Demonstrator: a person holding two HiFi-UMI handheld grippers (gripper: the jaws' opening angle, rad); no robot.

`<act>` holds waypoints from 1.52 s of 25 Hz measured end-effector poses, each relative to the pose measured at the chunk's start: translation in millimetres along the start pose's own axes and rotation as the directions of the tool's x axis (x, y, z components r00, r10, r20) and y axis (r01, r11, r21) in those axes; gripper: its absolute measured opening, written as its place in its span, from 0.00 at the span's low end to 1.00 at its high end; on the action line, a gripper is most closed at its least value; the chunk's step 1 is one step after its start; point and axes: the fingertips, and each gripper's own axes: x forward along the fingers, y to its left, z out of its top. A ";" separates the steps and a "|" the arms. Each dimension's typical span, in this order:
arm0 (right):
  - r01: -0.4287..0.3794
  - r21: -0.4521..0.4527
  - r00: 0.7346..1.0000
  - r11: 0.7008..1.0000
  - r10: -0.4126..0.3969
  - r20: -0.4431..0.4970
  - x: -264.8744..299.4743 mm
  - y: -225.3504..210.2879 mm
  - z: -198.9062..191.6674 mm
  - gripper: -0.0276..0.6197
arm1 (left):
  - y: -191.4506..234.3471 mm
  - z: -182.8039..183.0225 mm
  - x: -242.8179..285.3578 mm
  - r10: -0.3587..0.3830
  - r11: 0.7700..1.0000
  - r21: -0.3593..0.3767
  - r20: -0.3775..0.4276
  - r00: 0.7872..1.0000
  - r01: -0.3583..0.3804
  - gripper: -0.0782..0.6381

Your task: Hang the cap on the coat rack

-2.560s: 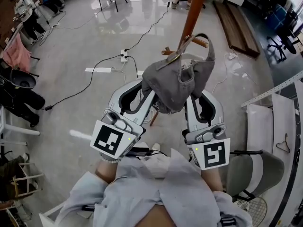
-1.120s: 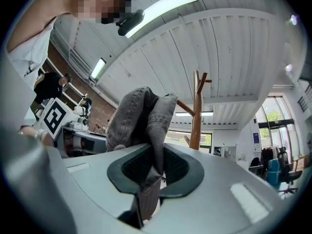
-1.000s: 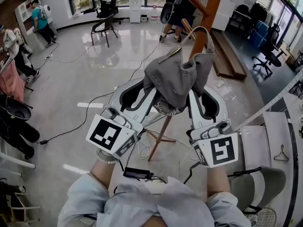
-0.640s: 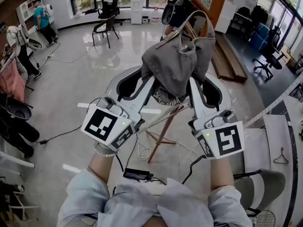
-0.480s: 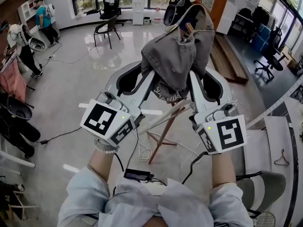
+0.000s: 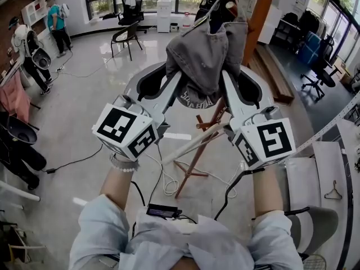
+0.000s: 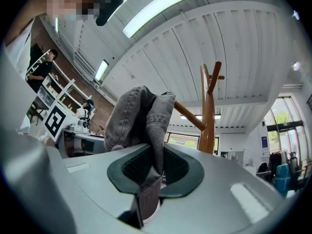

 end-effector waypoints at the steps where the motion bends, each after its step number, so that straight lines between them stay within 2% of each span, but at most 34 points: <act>1: 0.000 0.007 1.000 1.000 0.000 -0.003 1.4 -2.1 -1.0 0.13 | 0.7 -0.8 2.1 0.000 1.000 -0.006 -0.003 1.000 0.000 0.24; 11: 0.011 0.105 1.000 0.994 -0.008 -0.028 9.0 -23.4 -13.6 0.13 | 4.6 -9.8 22.6 -0.013 1.000 -0.029 -0.017 1.000 0.012 0.24; 20: 0.038 0.104 0.997 0.994 -0.030 -0.073 5.1 -30.2 -34.1 0.13 | 2.3 -31.3 30.5 -0.039 0.997 -0.075 -0.047 0.998 0.036 0.24; 38: 0.109 0.087 0.985 0.990 -0.097 -0.140 -15.5 -43.8 -59.8 0.13 | -16.7 -58.1 44.0 -0.098 0.992 -0.083 -0.093 0.991 0.091 0.24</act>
